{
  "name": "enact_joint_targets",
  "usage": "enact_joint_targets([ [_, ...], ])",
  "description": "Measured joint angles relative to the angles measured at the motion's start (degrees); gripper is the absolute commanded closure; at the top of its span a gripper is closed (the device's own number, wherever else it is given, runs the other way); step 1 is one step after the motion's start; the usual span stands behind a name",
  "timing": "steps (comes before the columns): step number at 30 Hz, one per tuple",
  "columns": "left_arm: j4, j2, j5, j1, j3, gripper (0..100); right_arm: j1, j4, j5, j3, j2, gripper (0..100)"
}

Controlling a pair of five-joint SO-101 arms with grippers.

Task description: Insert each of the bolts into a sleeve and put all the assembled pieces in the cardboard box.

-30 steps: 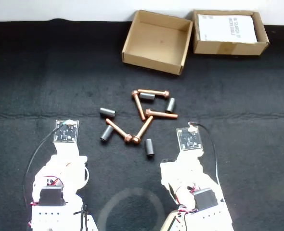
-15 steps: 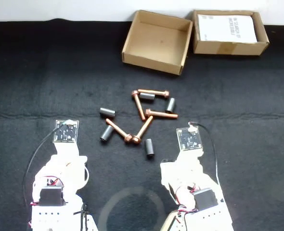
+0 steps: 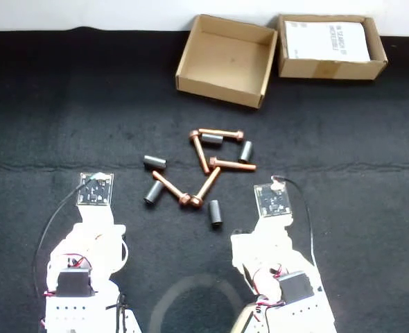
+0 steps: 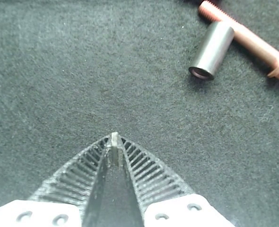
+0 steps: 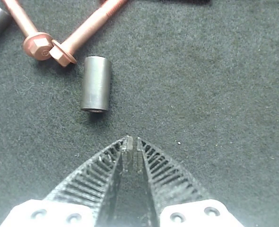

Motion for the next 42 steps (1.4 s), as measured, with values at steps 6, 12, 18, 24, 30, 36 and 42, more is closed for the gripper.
enact_joint_targets([
  [6,0.00,0.00,0.00,0.00,0.00,99,0.00,0.00,0.00,0.00,0.00,96.9],
  [12,0.00,0.00,0.00,0.00,0.09,99,0.00,0.00,0.00,0.00,0.00,96.9],
  [18,0.00,0.00,0.00,0.00,0.09,99,0.00,0.00,0.00,0.00,0.00,96.5],
  [24,0.00,0.00,0.00,0.00,0.09,99,0.00,-3.25,0.00,0.00,0.00,96.5],
  [30,0.00,0.00,0.00,0.00,0.09,99,0.00,-13.19,3.96,0.00,0.00,96.5],
  [36,0.00,0.00,0.00,0.00,0.09,99,0.00,-16.00,8.35,0.00,0.00,96.5],
  [42,0.00,0.00,0.00,0.00,0.09,99,0.00,-13.19,8.44,-0.26,0.00,96.5],
])
